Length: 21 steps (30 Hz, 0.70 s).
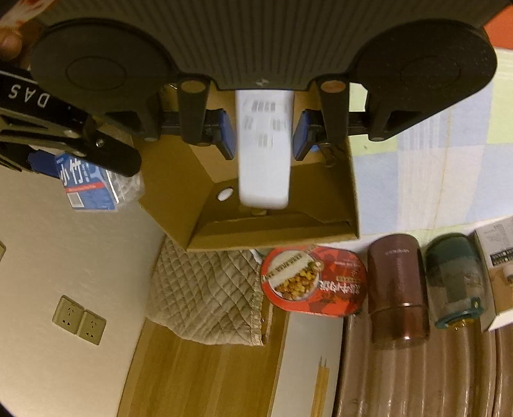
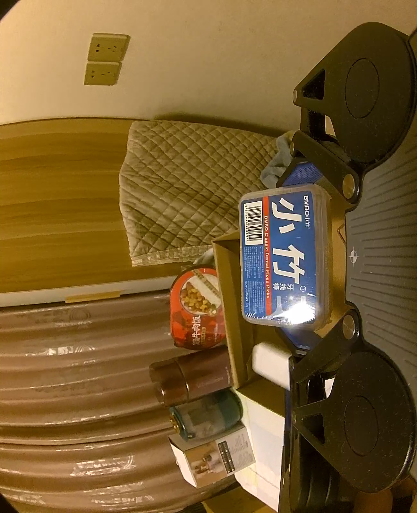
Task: Organize rigid objects
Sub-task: 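Open both tools to drop the remote and floss box into the box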
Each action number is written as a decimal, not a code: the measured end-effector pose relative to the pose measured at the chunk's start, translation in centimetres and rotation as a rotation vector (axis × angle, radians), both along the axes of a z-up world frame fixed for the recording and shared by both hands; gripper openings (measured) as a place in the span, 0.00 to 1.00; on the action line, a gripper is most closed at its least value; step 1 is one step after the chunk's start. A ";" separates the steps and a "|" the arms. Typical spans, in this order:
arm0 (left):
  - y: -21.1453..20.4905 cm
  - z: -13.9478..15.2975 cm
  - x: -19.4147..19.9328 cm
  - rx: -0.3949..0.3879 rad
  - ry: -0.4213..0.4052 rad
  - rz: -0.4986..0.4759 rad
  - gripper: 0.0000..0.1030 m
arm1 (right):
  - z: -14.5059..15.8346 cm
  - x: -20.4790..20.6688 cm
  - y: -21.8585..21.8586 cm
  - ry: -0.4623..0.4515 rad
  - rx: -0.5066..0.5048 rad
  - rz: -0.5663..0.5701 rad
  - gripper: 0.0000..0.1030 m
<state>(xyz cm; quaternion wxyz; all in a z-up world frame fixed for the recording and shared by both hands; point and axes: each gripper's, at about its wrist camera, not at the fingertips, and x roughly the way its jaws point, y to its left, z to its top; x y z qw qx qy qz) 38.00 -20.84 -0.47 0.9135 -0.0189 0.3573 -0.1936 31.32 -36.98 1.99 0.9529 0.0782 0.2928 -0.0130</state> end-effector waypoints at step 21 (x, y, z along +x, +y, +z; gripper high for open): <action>4.5 1.8 -2.5 -0.010 -0.012 0.029 0.37 | -1.3 1.1 1.6 0.068 0.066 0.045 0.80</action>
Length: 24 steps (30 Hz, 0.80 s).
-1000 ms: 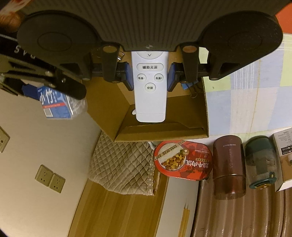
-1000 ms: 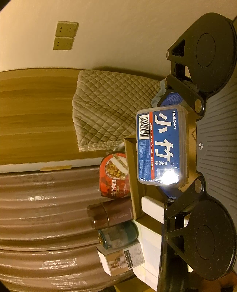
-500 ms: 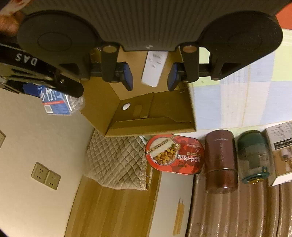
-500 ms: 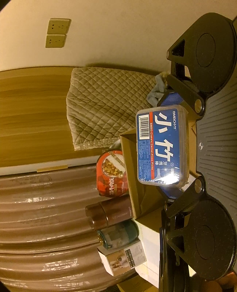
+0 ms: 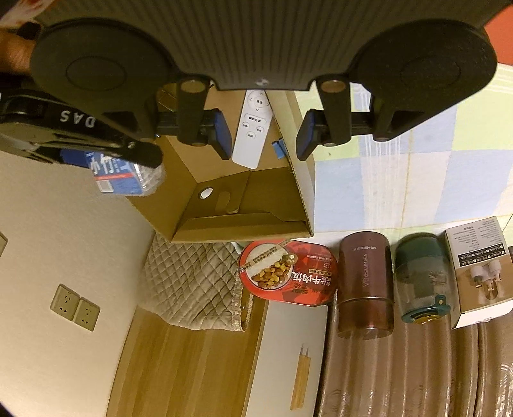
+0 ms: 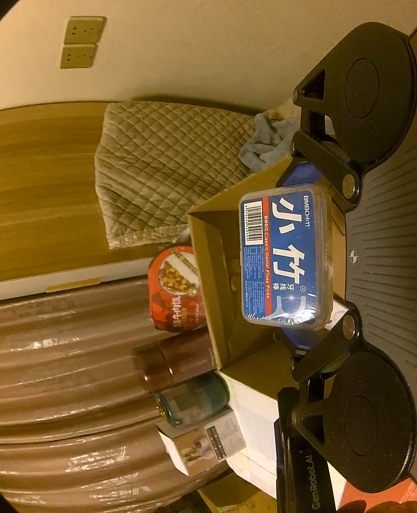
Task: Organize rigid objects
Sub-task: 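Open both tools to drop the remote and floss box into the box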
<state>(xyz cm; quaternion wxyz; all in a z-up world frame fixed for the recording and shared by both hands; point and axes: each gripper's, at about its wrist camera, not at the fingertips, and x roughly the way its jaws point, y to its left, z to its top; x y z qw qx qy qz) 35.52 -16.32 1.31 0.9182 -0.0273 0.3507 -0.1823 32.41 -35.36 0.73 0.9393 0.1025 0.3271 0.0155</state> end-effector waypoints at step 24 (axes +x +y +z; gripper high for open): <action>1.7 -0.1 -0.8 -0.005 -0.032 0.007 0.44 | -1.1 1.6 0.8 0.050 0.042 0.017 0.81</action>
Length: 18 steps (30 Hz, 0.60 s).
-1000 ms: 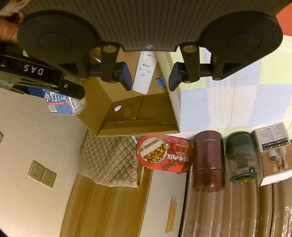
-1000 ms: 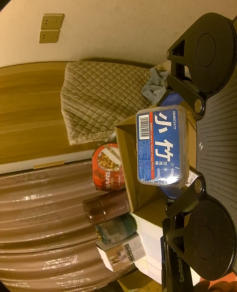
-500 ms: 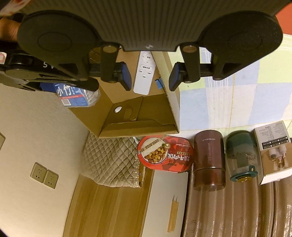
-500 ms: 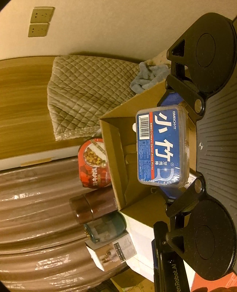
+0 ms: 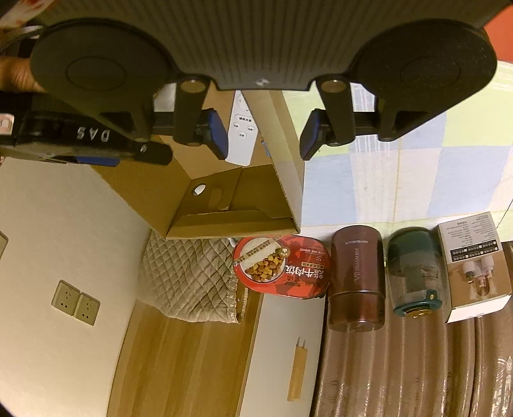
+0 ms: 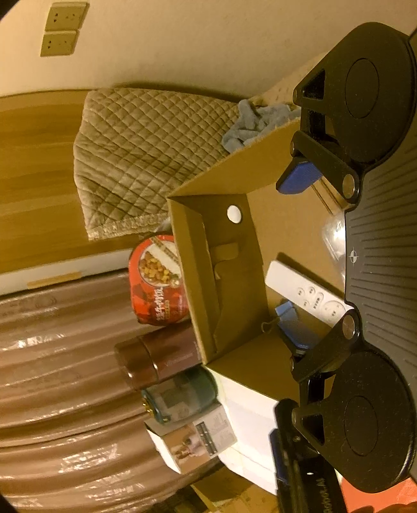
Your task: Organize rigid objects
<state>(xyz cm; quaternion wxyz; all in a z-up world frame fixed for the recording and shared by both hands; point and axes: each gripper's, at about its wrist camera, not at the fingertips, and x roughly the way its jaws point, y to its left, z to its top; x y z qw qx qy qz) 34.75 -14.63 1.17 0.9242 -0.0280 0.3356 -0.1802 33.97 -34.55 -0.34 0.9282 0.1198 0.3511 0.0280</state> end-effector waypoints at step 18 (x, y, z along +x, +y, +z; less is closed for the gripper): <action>2.4 2.4 -9.2 -0.014 -0.003 0.036 0.85 | 3.9 -10.5 -1.7 -0.195 0.000 -0.137 0.81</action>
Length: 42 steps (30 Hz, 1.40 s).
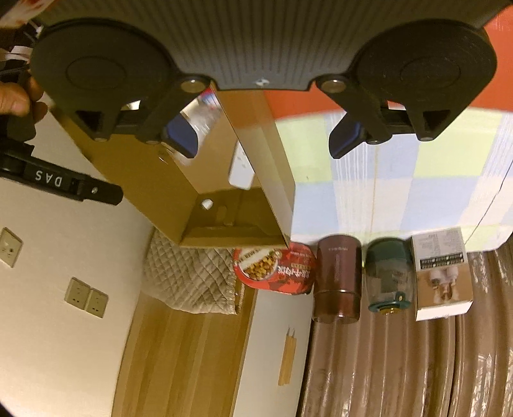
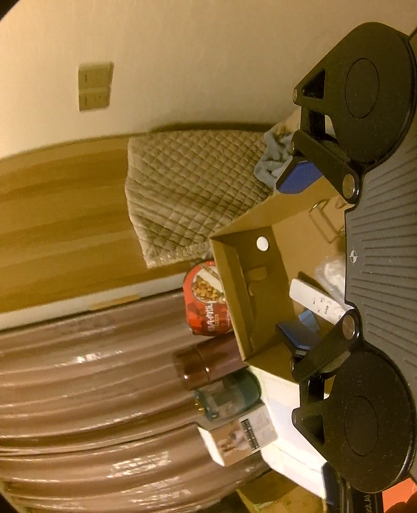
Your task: Organize rigid objects
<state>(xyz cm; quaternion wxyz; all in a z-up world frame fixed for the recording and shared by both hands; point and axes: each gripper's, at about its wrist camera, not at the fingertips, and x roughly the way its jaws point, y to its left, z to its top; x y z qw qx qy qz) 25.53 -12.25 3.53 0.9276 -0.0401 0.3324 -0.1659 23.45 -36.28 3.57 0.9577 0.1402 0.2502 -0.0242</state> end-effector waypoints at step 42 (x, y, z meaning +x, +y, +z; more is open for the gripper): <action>1.9 4.1 -23.6 -0.014 0.079 0.129 0.99 | 4.4 -24.2 2.8 0.185 -0.063 0.185 0.82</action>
